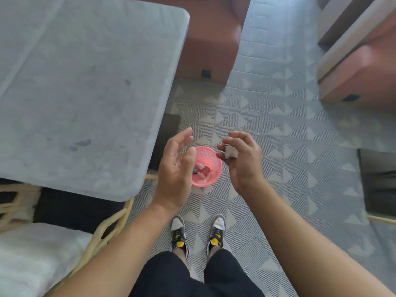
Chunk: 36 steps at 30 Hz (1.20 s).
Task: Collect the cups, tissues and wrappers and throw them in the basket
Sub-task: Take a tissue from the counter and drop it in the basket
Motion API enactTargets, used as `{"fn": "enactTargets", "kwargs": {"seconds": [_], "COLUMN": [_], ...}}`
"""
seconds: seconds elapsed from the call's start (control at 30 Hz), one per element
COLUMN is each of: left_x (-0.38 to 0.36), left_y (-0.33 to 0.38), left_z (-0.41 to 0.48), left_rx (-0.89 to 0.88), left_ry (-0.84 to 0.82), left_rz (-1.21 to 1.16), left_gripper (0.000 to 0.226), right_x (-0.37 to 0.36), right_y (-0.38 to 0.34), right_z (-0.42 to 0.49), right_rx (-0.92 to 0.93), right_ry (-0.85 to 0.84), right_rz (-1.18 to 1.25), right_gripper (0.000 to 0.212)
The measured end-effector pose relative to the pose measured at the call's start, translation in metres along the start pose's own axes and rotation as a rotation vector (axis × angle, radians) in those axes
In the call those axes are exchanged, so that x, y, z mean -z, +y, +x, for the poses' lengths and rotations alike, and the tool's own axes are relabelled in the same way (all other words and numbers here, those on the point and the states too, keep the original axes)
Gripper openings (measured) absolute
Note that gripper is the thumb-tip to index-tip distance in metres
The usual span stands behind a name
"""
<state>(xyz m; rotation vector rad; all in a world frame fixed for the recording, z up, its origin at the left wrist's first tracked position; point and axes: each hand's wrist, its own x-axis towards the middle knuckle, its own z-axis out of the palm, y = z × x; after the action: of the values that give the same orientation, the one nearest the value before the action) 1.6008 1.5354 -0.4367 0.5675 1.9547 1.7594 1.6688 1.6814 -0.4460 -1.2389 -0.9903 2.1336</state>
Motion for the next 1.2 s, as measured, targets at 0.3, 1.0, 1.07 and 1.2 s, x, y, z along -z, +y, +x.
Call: {"fn": "enactTargets", "kwargs": {"seconds": [0.3,1.0,1.07,1.2], "left_x": [-0.016,-0.065,-0.063,-0.061], "left_y": [-0.138,-0.511,-0.512,-0.512], "left_z": [0.035,0.048,0.046,0.048], "left_rx": [0.083,0.196,0.189,0.168], "left_ry": [0.022,0.091,0.071,0.046], "left_rz": [-0.041,-0.08,-0.047,-0.008], "left_gripper": [0.038,0.034,0.035,0.034], "right_x": [0.029,0.158,0.158,0.154], "right_y": [0.12,0.429,0.436,0.449], "right_z": [0.113,0.334,0.338,0.355], "right_rx": [-0.077,-0.305,-0.305,-0.329], "right_ry": [0.1,0.242,0.254,0.273], "right_rz": [-0.054,-0.081,-0.126,-0.273], "right_gripper": [0.013,0.018,0.018,0.014]}}
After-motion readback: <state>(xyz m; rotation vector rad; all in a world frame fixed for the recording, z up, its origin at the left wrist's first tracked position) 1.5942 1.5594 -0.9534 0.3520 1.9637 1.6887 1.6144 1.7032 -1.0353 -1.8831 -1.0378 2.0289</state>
